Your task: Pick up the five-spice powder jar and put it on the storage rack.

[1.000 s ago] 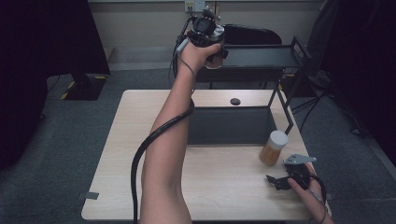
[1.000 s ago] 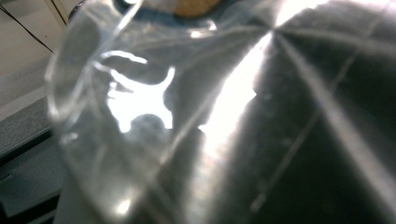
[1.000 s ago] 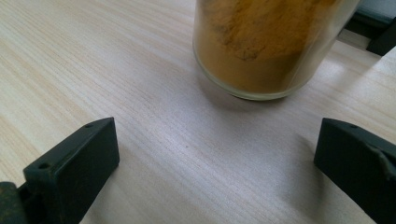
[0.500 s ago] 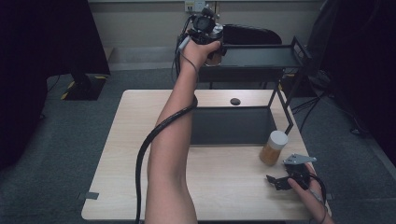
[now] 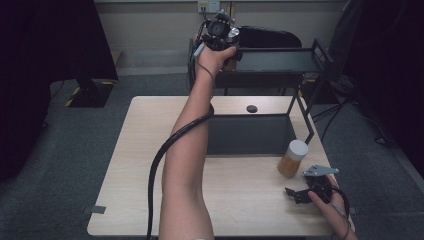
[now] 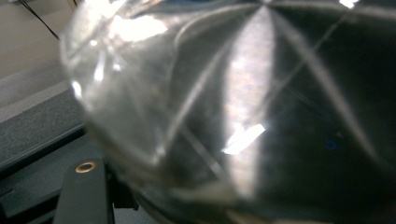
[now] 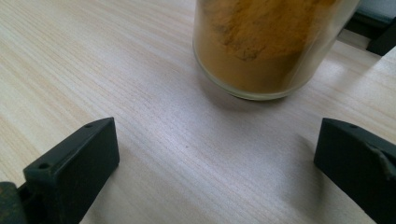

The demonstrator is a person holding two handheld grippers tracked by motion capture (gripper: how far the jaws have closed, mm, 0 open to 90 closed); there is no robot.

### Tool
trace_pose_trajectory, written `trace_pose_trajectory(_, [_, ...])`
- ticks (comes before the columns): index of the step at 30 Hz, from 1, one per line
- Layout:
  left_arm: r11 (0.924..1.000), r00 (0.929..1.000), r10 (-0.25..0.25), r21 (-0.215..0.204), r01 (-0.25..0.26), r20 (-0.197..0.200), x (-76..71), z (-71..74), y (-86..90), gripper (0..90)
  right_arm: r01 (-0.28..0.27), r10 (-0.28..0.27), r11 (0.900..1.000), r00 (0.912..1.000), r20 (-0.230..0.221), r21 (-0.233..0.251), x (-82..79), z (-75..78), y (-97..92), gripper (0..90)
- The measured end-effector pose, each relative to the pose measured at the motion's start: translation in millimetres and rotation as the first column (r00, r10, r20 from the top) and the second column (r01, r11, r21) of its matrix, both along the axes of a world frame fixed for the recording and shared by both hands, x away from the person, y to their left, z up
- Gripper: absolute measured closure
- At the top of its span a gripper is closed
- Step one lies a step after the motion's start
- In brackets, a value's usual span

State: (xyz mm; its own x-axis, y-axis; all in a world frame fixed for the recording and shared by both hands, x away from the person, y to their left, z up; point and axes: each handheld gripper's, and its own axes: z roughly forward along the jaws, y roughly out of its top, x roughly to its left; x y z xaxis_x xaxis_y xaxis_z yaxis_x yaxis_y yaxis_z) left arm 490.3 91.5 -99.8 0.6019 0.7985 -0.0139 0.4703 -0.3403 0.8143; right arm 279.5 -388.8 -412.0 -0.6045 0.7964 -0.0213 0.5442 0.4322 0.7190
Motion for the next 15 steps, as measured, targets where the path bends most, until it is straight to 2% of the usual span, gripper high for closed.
trace_pose_trajectory(9, [0.9998, 0.9997, 0.021, -0.005, -0.021, 0.012, -5.4, -1.9, -1.8, 30.0, 0.0, 0.0, 1.0, 1.0, 0.0, 0.0, 0.0, 0.0, 0.0, 0.0])
trace_pose_trajectory(12, [0.9978, 0.9982, 0.058, -0.032, -0.058, 0.016, -11.1, -2.9, -1.8, 20.1, 0.0, 0.0, 1.0, 1.0, 0.0, 0.0, 0.0, 0.0, 0.0, 0.0])
trace_pose_trajectory(15, [0.997, 0.9973, 0.07, -0.035, -0.069, 0.024, -17.3, -1.3, -2.1, 13.5, -0.001, 0.001, 1.0, 1.0, 0.0, -0.001, 0.1, 0.0, -0.1, 0.0])
